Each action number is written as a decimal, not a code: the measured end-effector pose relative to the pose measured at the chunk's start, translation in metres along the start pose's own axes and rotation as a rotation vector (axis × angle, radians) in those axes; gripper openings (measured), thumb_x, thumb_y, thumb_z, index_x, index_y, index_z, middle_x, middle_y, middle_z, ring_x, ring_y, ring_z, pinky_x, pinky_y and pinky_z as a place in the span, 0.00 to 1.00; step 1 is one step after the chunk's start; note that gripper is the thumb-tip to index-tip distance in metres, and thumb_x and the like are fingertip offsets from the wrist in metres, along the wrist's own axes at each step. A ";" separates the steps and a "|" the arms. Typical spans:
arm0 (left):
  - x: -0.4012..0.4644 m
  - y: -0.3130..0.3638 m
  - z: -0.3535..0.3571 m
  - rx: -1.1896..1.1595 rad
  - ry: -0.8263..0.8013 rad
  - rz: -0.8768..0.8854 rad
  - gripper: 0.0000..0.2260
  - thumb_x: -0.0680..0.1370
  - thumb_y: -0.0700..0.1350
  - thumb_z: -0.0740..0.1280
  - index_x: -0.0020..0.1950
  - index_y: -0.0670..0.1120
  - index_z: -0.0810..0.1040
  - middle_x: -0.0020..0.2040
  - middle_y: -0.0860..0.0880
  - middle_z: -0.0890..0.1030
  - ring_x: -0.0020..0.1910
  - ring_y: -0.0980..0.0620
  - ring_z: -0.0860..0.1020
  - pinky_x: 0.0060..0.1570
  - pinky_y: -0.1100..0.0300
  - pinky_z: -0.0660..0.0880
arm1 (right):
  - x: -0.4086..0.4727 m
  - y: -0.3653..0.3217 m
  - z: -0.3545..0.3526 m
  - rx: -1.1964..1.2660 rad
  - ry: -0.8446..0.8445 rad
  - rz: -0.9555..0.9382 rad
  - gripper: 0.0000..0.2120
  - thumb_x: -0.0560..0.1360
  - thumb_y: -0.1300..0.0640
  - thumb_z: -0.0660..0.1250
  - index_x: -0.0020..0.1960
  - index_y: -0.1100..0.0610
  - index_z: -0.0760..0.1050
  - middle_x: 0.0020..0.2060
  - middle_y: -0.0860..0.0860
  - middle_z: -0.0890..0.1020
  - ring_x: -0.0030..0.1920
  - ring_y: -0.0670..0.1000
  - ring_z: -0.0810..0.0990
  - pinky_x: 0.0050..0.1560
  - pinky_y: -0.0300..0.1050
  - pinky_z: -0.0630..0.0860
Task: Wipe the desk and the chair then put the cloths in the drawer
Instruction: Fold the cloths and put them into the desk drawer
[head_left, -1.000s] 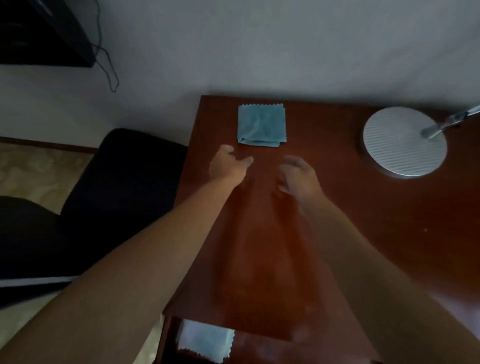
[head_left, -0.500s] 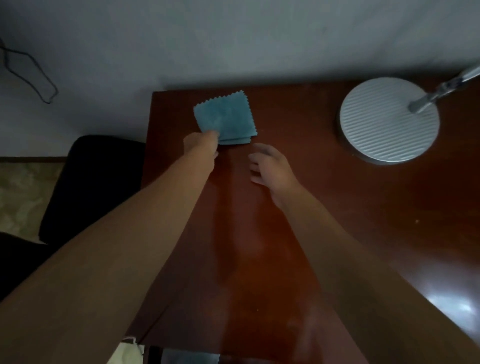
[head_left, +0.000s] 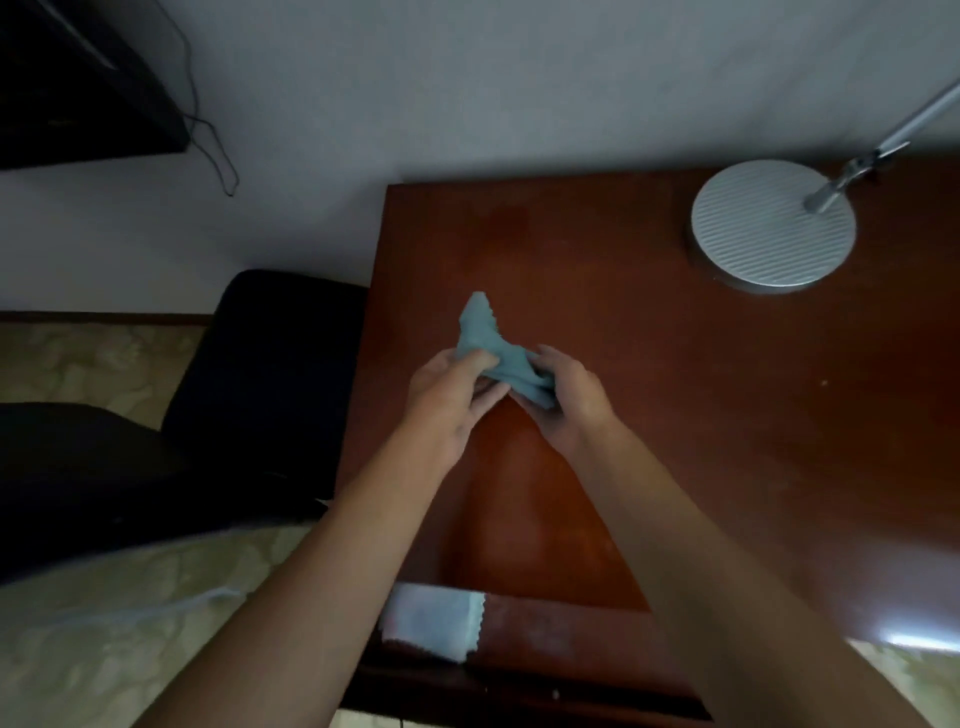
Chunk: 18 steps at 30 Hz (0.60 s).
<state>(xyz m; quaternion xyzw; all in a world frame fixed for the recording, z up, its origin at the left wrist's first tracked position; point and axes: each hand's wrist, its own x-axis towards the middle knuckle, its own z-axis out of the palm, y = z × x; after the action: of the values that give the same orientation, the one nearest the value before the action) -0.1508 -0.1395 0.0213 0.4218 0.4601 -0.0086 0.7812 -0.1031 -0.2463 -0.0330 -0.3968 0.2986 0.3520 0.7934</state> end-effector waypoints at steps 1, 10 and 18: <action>-0.020 -0.007 -0.016 0.010 -0.023 -0.013 0.07 0.75 0.32 0.68 0.50 0.41 0.78 0.44 0.43 0.85 0.43 0.50 0.85 0.38 0.59 0.82 | -0.021 0.012 -0.005 -0.041 0.018 -0.046 0.14 0.76 0.68 0.63 0.61 0.60 0.72 0.54 0.60 0.81 0.51 0.56 0.82 0.50 0.50 0.80; -0.116 -0.085 -0.129 0.143 0.040 -0.240 0.08 0.75 0.45 0.70 0.52 0.46 0.78 0.45 0.45 0.85 0.43 0.50 0.83 0.34 0.57 0.79 | -0.147 0.118 -0.084 -0.411 0.094 -0.107 0.17 0.73 0.69 0.65 0.57 0.54 0.78 0.50 0.57 0.82 0.46 0.55 0.83 0.35 0.44 0.79; -0.146 -0.180 -0.179 0.420 0.130 -0.360 0.04 0.76 0.36 0.69 0.48 0.41 0.76 0.44 0.42 0.80 0.40 0.49 0.80 0.32 0.57 0.77 | -0.192 0.197 -0.159 -0.604 0.229 -0.030 0.13 0.71 0.71 0.64 0.50 0.58 0.79 0.44 0.56 0.83 0.45 0.54 0.81 0.40 0.43 0.79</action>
<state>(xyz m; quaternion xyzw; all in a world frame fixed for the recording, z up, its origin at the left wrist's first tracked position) -0.4348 -0.1908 -0.0299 0.4857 0.5648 -0.2152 0.6314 -0.4005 -0.3550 -0.0514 -0.6559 0.2621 0.3658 0.6061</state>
